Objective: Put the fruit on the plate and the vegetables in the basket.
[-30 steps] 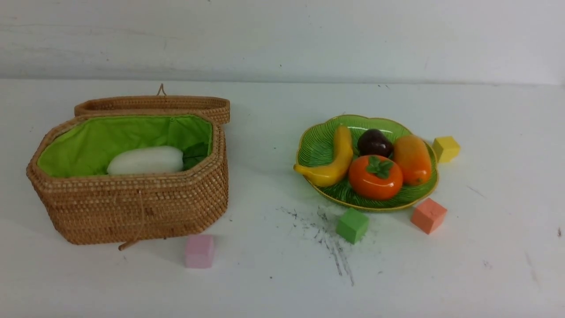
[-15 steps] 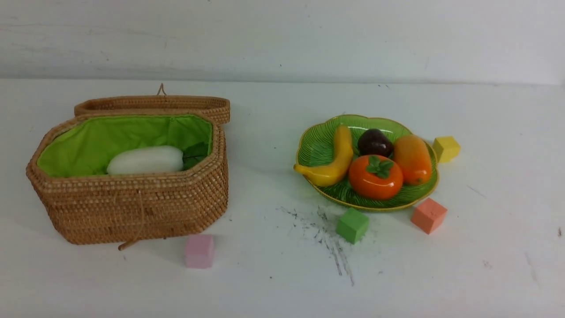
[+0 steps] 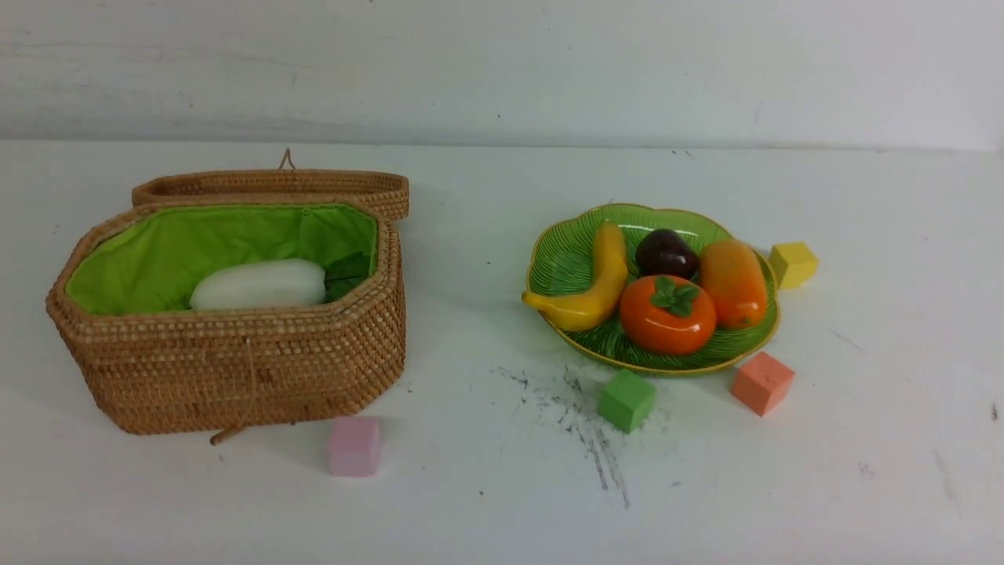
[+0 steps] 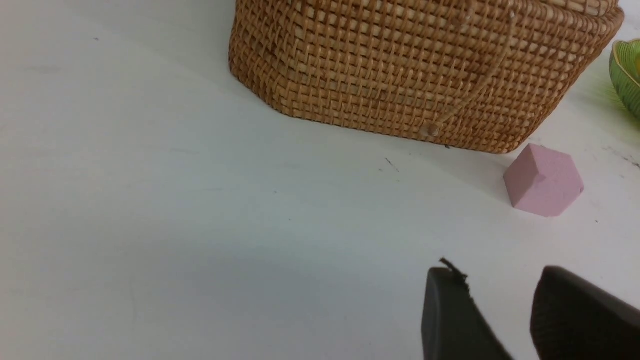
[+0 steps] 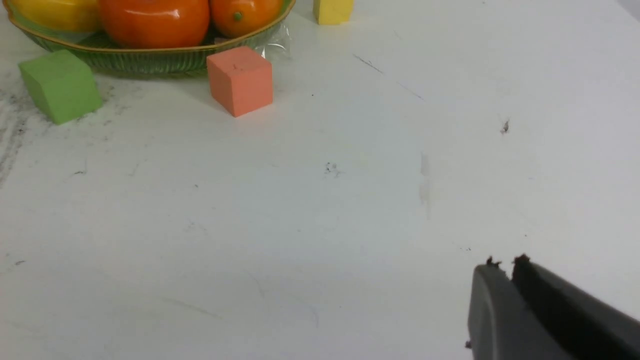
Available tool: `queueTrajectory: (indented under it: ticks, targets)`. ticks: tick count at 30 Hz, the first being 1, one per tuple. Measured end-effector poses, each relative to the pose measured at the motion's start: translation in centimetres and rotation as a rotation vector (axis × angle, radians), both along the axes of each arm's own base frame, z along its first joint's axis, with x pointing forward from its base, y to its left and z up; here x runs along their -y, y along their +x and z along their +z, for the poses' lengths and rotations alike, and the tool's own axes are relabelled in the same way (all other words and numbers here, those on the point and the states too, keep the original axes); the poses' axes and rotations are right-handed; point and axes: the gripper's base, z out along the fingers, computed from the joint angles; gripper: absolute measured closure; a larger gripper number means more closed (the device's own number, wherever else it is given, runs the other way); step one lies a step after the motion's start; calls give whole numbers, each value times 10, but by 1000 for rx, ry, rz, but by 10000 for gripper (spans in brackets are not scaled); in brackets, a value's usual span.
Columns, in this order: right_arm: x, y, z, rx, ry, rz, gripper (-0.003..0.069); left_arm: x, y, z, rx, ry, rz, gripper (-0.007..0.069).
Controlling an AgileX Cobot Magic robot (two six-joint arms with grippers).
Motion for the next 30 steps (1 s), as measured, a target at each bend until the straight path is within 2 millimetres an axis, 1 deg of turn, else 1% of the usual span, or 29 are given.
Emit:
queueTrajectory:
  ticks: [30]
  targets:
    - [0, 0, 0, 1, 0, 0, 562, 0, 0, 0, 0, 0, 0, 386]
